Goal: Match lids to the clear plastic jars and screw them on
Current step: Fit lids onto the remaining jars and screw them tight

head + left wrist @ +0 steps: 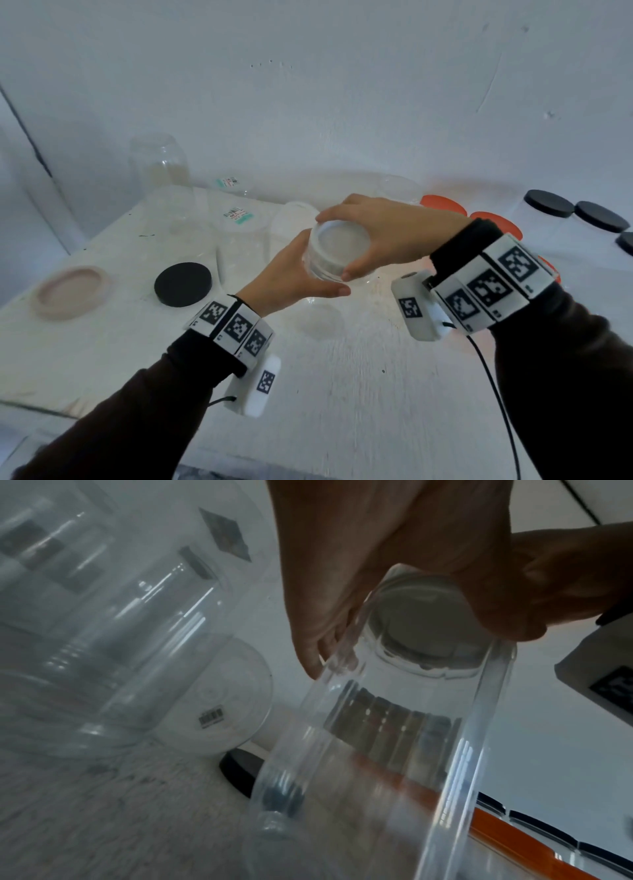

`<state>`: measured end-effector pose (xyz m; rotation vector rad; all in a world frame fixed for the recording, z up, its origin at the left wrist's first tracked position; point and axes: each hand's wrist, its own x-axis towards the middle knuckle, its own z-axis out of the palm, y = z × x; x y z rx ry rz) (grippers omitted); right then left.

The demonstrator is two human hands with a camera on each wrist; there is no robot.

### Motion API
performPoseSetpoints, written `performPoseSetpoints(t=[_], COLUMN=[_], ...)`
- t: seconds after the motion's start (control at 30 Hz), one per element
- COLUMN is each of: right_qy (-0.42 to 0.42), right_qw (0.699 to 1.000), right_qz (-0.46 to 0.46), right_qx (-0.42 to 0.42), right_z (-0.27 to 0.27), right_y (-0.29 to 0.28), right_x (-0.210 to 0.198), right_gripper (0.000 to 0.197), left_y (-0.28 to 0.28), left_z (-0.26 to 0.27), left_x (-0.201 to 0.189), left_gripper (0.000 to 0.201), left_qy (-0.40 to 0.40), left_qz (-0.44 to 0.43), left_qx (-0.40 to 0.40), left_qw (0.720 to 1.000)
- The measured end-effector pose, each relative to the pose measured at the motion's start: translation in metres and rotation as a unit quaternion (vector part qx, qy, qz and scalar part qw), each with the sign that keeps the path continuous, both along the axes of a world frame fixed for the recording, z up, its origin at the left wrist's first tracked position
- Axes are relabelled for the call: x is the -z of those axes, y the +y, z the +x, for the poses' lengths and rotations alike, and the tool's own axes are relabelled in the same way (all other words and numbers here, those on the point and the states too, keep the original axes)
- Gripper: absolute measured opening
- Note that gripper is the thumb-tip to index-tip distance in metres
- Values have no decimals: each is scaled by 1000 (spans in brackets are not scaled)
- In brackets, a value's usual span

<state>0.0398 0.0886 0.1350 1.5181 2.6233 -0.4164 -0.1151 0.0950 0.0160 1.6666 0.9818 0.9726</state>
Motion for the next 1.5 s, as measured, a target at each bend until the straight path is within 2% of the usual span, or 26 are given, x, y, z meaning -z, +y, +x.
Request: performPoseSetpoints(t=[0.13, 0.4, 0.57, 0.7, 0.97, 1.1, 1.27, 1.3, 1.37, 1.43, 1.5], right_qy=[18, 31, 28, 23, -66, -126, -58, -55, -65, -108, -128], right_qw=[999, 995, 994, 997, 997, 988, 994, 995, 998, 991, 988], right_qz=[-37, -81, -95, -63, 37, 92, -63, -61, 0, 77, 80], right_qx=[-20, -48, -53, -38, -5, 16, -63, -61, -28, 6, -3], right_z=[2, 3, 3, 1, -8, -9, 0, 0, -4, -10, -9], right_y=[3, 11, 12, 12, 5, 3, 2, 3, 2, 1, 2], right_x=[-4, -2, -3, -4, 5, 6, -5, -4, 1, 5, 6], right_gripper=[78, 75, 75, 74, 75, 83, 82, 79, 74, 79, 83], left_y=[1, 1, 2, 3, 2, 2, 0, -1, -1, -1, -1], left_z=[-3, -5, -5, -5, -4, -5, -3, -3, -3, -4, -4], left_x=[0, -6, -9, -7, -3, -2, -6, -7, -6, -5, -4], left_gripper=[93, 73, 74, 70, 87, 90, 83, 82, 79, 79, 79], left_qy=[-13, -39, -41, -50, -44, -45, -26, -27, -29, -37, -38], left_qz=[-10, -13, -23, -23, -33, -44, -33, -32, -35, -50, -51], left_qx=[23, 71, 92, 88, 63, 57, 61, 64, 65, 65, 63], left_qw=[1000, 997, 995, 995, 996, 996, 997, 997, 997, 996, 996])
